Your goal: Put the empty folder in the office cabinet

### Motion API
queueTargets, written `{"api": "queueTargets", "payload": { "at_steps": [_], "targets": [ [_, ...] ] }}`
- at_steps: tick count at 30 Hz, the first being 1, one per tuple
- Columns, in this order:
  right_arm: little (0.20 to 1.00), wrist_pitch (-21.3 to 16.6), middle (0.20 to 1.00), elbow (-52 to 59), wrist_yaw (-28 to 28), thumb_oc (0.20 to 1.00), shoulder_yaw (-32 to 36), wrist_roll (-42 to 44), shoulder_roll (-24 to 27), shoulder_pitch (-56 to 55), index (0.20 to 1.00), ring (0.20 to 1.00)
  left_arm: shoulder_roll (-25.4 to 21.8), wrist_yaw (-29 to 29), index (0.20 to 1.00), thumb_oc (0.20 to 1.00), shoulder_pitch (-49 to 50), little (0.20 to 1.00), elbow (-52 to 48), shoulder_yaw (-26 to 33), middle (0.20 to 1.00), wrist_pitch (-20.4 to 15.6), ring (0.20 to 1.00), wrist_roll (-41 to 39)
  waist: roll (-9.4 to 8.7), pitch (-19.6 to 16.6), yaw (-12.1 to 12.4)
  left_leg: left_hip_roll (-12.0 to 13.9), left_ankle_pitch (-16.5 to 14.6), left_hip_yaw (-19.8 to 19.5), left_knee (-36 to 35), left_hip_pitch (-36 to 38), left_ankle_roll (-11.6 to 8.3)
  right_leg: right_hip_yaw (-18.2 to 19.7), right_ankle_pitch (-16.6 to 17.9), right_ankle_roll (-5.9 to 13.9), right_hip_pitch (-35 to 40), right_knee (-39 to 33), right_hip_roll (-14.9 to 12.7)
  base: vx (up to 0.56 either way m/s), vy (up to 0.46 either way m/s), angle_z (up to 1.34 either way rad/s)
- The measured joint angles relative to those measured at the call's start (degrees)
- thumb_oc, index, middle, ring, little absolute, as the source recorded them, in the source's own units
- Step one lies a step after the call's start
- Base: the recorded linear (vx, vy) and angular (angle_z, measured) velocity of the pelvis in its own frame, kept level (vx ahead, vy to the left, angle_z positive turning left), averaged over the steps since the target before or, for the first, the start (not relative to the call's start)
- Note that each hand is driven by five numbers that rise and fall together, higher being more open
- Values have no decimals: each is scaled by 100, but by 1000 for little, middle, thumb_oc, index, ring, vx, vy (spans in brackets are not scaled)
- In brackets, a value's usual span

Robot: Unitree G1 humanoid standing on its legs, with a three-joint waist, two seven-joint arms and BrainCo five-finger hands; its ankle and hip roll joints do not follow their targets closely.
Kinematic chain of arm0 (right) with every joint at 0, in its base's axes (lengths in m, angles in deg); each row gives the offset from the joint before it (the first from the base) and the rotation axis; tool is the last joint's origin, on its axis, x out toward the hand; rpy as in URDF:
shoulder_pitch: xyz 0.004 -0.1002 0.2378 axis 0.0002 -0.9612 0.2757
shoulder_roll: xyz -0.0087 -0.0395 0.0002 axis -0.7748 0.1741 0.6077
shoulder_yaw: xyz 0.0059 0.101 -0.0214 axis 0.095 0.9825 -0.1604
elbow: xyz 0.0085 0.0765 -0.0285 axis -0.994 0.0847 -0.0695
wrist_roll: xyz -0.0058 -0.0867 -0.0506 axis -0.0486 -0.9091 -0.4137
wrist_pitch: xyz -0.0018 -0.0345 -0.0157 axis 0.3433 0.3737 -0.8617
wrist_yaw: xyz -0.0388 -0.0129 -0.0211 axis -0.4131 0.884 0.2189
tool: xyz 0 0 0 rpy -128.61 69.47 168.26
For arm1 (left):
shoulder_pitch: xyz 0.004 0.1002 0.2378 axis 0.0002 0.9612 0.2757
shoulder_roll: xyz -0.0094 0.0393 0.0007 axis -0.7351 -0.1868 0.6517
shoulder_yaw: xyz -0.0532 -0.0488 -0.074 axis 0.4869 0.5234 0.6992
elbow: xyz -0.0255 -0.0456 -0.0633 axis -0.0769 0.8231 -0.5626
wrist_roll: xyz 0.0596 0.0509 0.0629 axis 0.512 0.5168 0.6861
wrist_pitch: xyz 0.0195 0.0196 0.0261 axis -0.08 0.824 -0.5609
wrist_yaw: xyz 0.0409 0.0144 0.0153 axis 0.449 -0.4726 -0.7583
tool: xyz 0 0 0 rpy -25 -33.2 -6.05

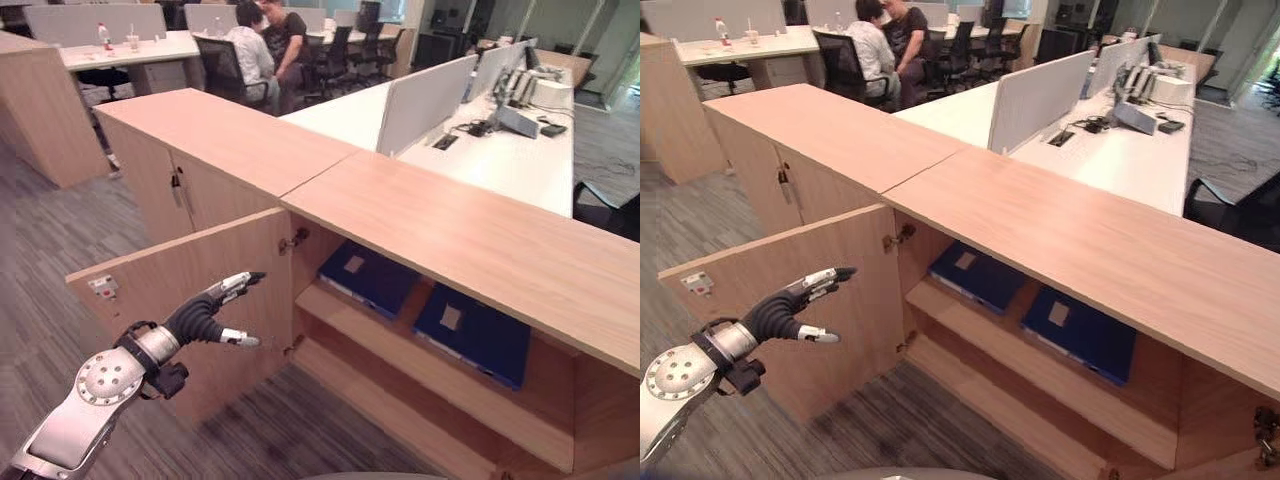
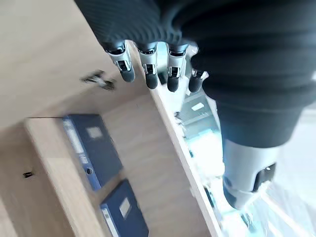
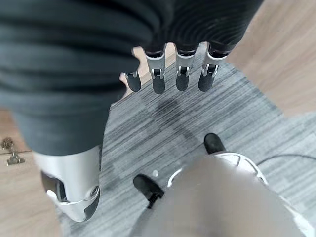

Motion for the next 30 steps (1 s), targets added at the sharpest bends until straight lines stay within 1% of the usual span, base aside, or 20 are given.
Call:
{"api": "queueTargets", "payload": {
  "at_steps": [1,2,3,5,6,7,8,9,10,12,15,16,18,20,22,27,28,30],
  "targets": [
    [1000,-37,1000,-10,1,1000,20,4,-49,-26,1000,1000,192,-21,1000,1000,250,1000,-91,175,1000,16,1000,-106,-13,11,61,-14,4,-30,3,-9,3,-18,-19,6,4,3,3,-6,0,18],
    [1000,-55,1000,-5,1,1000,92,5,-98,-48,1000,1000,281,-46,1000,1000,500,1000,-263,370,1000,20,1000,-194,-41,25,78,-16,10,-42,6,-10,12,-20,-25,1,2,10,3,6,0,12],
    [1000,-85,1000,-39,31,1000,221,10,-194,-129,1000,1000,288,-69,1000,1000,807,1000,-581,683,1000,3,1000,-312,-103,60,109,-20,10,-91,11,-19,12,-73,-58,-7,10,21,4,6,-2,18],
    [1000,-67,1000,-110,54,1000,242,10,-247,-223,1000,1000,294,-107,1000,1000,804,1000,-652,977,1000,-6,1000,-397,-105,63,232,-42,18,-153,17,-77,19,-171,-87,-7,10,42,4,9,2,27],
    [1000,-78,1000,-108,78,1000,307,12,-280,-261,1000,1000,307,-248,1000,1000,842,1000,-724,1454,1000,-59,1000,-408,-104,67,270,-52,43,-175,29,-94,53,-190,-100,4,11,47,3,17,4,18],
    [1000,-74,1000,-111,85,1000,343,15,-300,-309,1000,1000,331,-321,1000,1000,855,1000,-757,1697,1000,-76,1000,-445,-100,67,283,-57,43,-181,31,-95,53,-202,-105,6,17,50,1,14,0,10],
    [1000,-74,1000,-109,92,1000,396,20,-343,-295,1000,1000,435,-408,1000,1000,858,1000,-800,2108,1000,-147,1000,-441,-100,68,285,-62,43,-193,36,-99,53,-215,-106,7,26,45,4,17,-5,7],
    [1000,-74,1000,-108,103,1000,450,49,-354,-300,1000,1000,573,-592,1000,1000,811,1000,-795,2556,1000,-293,1000,-442,-105,71,253,-67,43,-208,54,-101,54,-240,-107,7,49,31,5,13,-7,8],
    [1000,-71,1000,-109,101,1000,450,70,-354,-310,1000,1000,589,-712,1000,1000,762,1000,-786,2687,1000,-345,1000,-425,-110,74,257,-73,43,-221,64,-102,53,-253,-108,8,65,28,5,13,-7,12],
    [1000,-66,1000,-107,94,1000,453,236,-364,-314,1000,1000,624,-1086,1000,1000,629,1000,-552,3270,1000,-519,1000,21,-115,77,235,-76,22,-258,81,-110,24,-303,-137,14,90,31,12,3,0,10],
    [1000,-52,1000,-96,72,1000,466,237,-350,-362,1000,1000,603,-1344,1000,1000,618,1000,-197,3499,1000,-584,1000,420,-111,77,220,-69,18,-268,91,-159,20,-309,-165,30,79,35,15,0,1,2],
    [1000,-67,1000,-38,16,1000,645,240,-306,-448,1000,1000,638,-1526,1000,1000,620,1000,297,3782,1000,-636,1000,706,-109,74,201,-69,20,-259,94,-162,23,-300,-166,26,33,53,11,0,0,0],
    [1000,-37,1000,-51,-34,1000,689,240,-270,-504,1000,1000,666,-1694,1000,1000,601,1000,737,3898,1000,-634,1000,750,-130,76,187,-71,42,-253,95,-166,55,-296,-147,-2,28,51,9,0,0,0],
    [1000,-34,1000,-46,-81,1000,704,241,-229,-551,1000,1000,669,-1721,1000,1000,458,1000,1218,3895,1000,-565,1000,751,-133,76,194,-72,42,-256,97,-175,54,-296,-148,-2,20,51,13,0,0,0],
    [1000,-35,1000,-46,-105,1000,703,240,-187,-551,1000,1000,669,-1728,1000,1000,362,1000,1454,3895,1000,-501,1000,751,-135,74,178,-72,41,-254,100,-172,52,-293,-148,-2,24,54,14,0,0,0],
    [1000,-24,1000,-44,-164,1000,703,236,10,-492,1000,1000,616,-1792,1000,1000,-139,1000,2257,3806,1000,-441,1000,820,-133,64,96,-66,20,-248,101,-169,22,-280,-147,-3,12,83,4,-14,7,0],
    [1000,-23,1000,-42,-164,1000,703,236,46,-471,1000,1000,586,-1832,1000,1000,-338,1000,2571,3695,1000,-408,1000,902,-132,63,79,-68,20,-248,100,-172,22,-280,-147,-3,7,97,3,0,0,0],
    [1000,-25,1000,-38,-163,1000,704,236,81,-431,1000,1000,585,-1835,1000,1000,-432,1000,2763,3549,1000,-345,1000,916,-144,55,48,-70,19,-227,98,-170,22,-249,-147,-4,-16,118,-8,-23,52,-5]
  ]
}}
